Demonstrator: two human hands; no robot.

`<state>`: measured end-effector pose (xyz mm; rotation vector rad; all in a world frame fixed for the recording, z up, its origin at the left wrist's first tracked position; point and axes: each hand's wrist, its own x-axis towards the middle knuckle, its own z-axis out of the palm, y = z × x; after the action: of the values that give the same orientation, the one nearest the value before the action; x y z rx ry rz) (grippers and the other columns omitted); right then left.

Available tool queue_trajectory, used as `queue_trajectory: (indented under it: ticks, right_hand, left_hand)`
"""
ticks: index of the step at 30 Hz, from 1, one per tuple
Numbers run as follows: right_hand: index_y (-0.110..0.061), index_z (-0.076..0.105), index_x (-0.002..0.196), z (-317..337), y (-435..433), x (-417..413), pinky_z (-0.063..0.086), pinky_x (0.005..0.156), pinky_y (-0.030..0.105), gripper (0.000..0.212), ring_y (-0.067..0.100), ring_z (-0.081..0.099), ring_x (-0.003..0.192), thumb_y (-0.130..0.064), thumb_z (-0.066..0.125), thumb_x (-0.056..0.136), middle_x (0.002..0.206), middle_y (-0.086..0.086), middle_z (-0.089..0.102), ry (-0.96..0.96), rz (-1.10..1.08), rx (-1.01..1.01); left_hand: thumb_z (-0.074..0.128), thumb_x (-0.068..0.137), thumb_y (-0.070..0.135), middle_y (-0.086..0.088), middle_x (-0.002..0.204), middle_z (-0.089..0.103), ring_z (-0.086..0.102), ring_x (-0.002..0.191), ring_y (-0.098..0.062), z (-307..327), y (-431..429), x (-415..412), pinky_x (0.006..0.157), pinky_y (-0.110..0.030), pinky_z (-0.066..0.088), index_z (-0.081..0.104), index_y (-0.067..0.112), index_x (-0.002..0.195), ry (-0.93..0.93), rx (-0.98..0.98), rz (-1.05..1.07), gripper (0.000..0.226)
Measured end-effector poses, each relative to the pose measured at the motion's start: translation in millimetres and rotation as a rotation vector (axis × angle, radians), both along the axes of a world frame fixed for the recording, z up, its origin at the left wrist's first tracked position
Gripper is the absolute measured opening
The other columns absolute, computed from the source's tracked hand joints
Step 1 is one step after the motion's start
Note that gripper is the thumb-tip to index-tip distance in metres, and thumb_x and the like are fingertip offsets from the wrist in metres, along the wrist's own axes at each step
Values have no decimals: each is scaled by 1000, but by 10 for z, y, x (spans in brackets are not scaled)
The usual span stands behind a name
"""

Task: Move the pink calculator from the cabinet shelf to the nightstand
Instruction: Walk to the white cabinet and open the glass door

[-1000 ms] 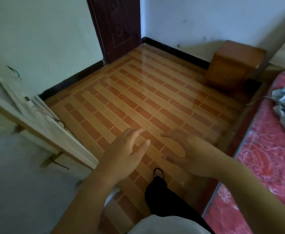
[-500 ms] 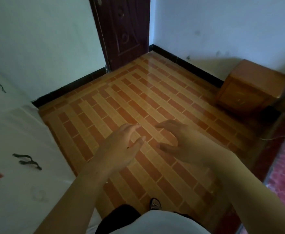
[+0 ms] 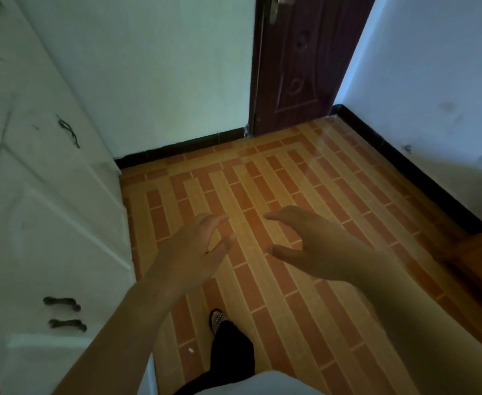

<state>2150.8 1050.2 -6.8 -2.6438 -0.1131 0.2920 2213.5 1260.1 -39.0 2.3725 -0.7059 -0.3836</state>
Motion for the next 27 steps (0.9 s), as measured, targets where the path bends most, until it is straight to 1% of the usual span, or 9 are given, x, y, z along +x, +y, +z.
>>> queue_trajectory:
  ticks: [5,8,11,13,16,21,23,25,27]
  right_hand:
    - [-39,30,136,199,3,1265,32,92,23,58,9,41,122,-48,55,84,144,-13,35,-39,37,44]
    - [-38,31,135,287,53,1891,29,95,25,57,10,36,128,-49,54,84,144,-13,34,-83,69,45]
    - [-42,31,134,285,137,2380,29,98,27,56,8,34,129,-51,54,83,145,-15,34,-82,106,55]
    - [-42,30,135,270,192,2697,28,98,27,57,9,33,130,-50,55,84,146,-15,32,-51,137,63]
    - [-39,30,136,228,262,3230,27,97,25,58,8,32,130,-46,55,85,147,-13,31,-24,203,80]
    - [-37,33,135,157,284,4357,32,99,26,56,9,37,126,-45,56,85,142,-14,37,-69,298,108]
    - [-36,34,135,179,267,4865,35,98,26,55,8,40,124,-46,56,85,140,-14,39,-83,325,124]
    - [-36,34,135,261,250,5393,39,99,29,55,8,43,121,-46,56,85,139,-14,39,-88,351,136]
    - [-34,35,135,367,250,5887,40,97,28,54,8,44,118,-44,56,86,136,-13,41,-79,380,162]
  left_hand:
    - [36,90,51,10,143,36,36,127,-8,275,56,1080,100,-30,33,34,33,136,-79,21,78,50]
    - [35,89,52,8,142,38,39,126,-10,388,82,1628,102,-35,36,36,32,135,-121,30,101,50]
    - [33,86,56,9,142,38,37,127,-9,408,115,2046,104,-37,35,34,34,135,-119,15,141,54]
    - [35,88,53,11,141,39,37,126,-7,389,162,2302,104,-33,34,33,35,136,-100,-4,163,51]
    - [36,87,54,14,138,41,41,120,-3,312,266,2732,97,-25,33,32,37,136,-91,-4,217,52]
    - [32,85,62,11,139,41,40,123,-4,247,311,3680,102,-31,35,34,34,136,-107,-4,327,58]
    - [30,85,62,10,139,43,40,123,-4,291,280,4112,102,-30,35,34,32,136,-144,5,359,59]
    - [30,87,59,10,139,42,38,124,-5,381,265,4552,102,-29,32,34,31,136,-170,20,403,56]
    - [33,88,54,11,140,41,38,124,-5,477,261,4961,100,-26,31,34,32,136,-184,41,455,53]
